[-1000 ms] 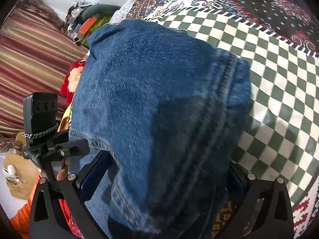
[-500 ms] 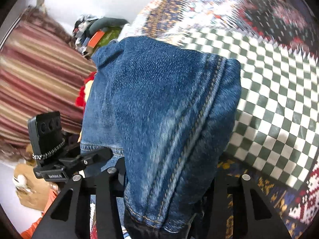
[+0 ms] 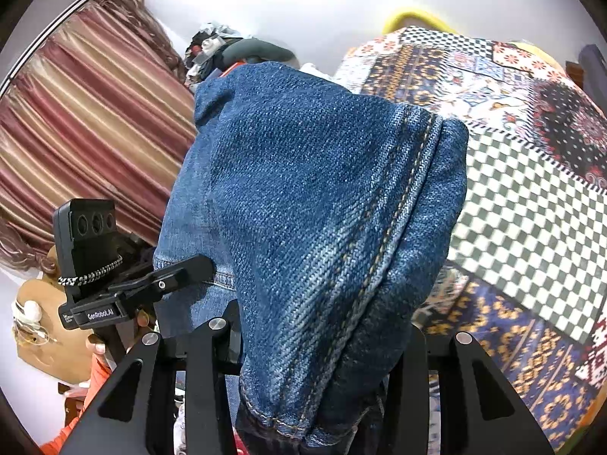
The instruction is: Fold large clothes
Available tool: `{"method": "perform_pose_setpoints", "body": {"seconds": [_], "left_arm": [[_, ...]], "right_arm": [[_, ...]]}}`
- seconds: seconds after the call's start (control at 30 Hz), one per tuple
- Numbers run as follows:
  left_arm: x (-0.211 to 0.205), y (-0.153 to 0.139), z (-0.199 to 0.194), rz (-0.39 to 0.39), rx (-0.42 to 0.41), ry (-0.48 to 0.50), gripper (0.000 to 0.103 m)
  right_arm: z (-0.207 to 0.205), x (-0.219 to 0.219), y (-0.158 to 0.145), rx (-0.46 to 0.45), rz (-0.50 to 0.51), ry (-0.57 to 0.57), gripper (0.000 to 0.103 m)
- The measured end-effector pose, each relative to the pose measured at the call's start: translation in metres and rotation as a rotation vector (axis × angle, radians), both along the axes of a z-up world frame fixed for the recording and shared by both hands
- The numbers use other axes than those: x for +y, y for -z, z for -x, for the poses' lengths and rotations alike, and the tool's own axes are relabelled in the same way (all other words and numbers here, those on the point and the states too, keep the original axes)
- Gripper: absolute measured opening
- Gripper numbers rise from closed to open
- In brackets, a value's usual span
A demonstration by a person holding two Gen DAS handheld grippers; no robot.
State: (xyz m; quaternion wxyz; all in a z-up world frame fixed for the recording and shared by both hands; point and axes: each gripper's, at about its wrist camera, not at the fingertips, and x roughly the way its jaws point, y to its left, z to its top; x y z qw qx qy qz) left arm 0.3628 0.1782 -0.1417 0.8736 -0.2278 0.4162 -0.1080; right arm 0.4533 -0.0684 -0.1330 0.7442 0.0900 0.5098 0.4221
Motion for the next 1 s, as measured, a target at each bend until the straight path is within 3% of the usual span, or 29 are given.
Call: {"method": "perform_pose_setpoints", "body": {"seconds": [0.23, 0.43, 0.63, 0.8, 1.0], "left_arm": [[0.038, 0.016, 0.034, 0.013, 0.052, -0.03, 0.066], [0.071, 0.064, 0.041, 0.078, 0.187, -0.056, 0.066], [0.081, 0.114, 0.04, 0.117, 0.275, -0.078, 0.066], [0.092, 0.143, 0.036, 0.172, 0.291, -0.096, 0.066], [0.1, 0.165, 0.043, 0.204, 0.325, -0.121, 0.073]], "right_arm": [[0.022, 0.05, 0.02, 0.058, 0.024, -0.034, 0.04], [0.027, 0.091, 0.068, 0.139, 0.084, -0.073, 0.04], [0.013, 0.115, 0.12, 0.216, 0.153, -0.103, 0.04], [-0.007, 0.126, 0.14, 0.247, 0.174, -0.141, 0.04], [-0.027, 0.132, 0.163, 0.268, 0.185, -0.185, 0.049]]}}
